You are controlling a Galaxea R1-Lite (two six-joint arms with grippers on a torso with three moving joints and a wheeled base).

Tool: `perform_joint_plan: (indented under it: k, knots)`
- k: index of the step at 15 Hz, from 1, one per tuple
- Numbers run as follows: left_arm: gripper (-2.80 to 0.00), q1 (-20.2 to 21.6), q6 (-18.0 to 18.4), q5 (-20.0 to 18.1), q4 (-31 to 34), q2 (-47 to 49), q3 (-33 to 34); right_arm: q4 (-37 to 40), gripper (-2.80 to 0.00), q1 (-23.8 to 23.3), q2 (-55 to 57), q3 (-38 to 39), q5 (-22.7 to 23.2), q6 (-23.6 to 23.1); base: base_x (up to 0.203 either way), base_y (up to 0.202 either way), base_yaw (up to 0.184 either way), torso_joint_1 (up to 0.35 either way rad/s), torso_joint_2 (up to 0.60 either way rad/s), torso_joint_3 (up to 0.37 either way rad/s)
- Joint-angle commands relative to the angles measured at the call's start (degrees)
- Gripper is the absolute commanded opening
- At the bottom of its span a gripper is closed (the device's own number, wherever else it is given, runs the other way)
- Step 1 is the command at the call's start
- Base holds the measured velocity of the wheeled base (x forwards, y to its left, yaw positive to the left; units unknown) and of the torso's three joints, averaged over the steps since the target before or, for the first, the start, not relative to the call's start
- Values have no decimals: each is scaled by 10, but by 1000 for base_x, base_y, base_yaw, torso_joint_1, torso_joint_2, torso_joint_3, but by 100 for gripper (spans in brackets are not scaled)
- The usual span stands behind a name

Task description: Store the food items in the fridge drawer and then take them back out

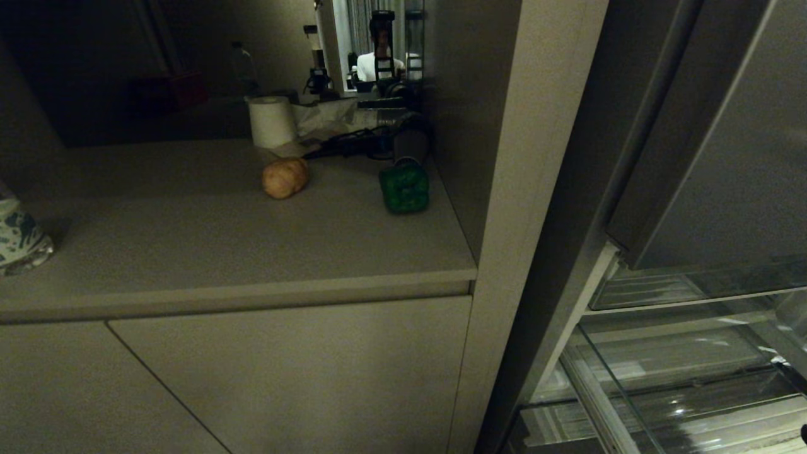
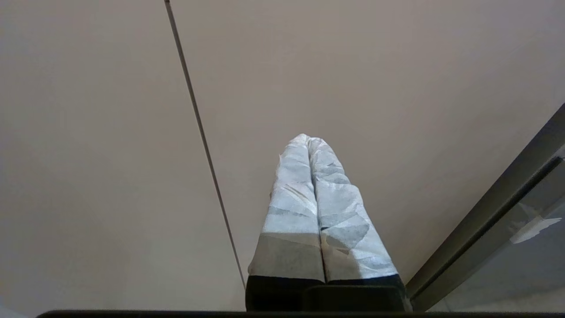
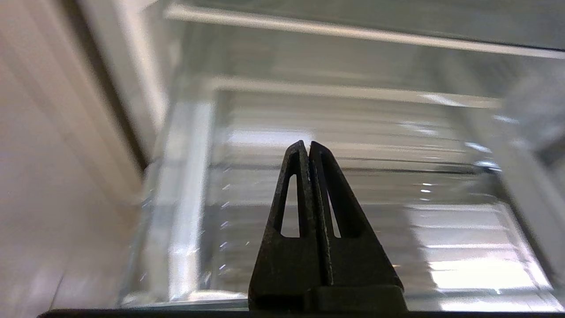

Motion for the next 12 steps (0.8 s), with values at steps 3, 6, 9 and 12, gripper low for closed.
perform_joint_plan:
  k: [3, 6, 9, 12]
  knots:
    - [-280, 0, 0, 0, 0, 1, 0, 76, -280, -58, -115, 20, 20, 1, 0, 0, 0, 0, 0, 0]
    - [-280, 0, 0, 0, 0, 1, 0, 212, -280, -61, -225, 0, 73, 10, 0, 0, 0, 0, 0, 0]
    - [-280, 0, 0, 0, 0, 1, 0, 237, -280, -60, -275, -8, 82, 37, 0, 0, 0, 0, 0, 0]
    - [-280, 0, 0, 0, 0, 1, 0, 194, -280, -60, -274, 8, 73, 57, 0, 0, 0, 0, 0, 0]
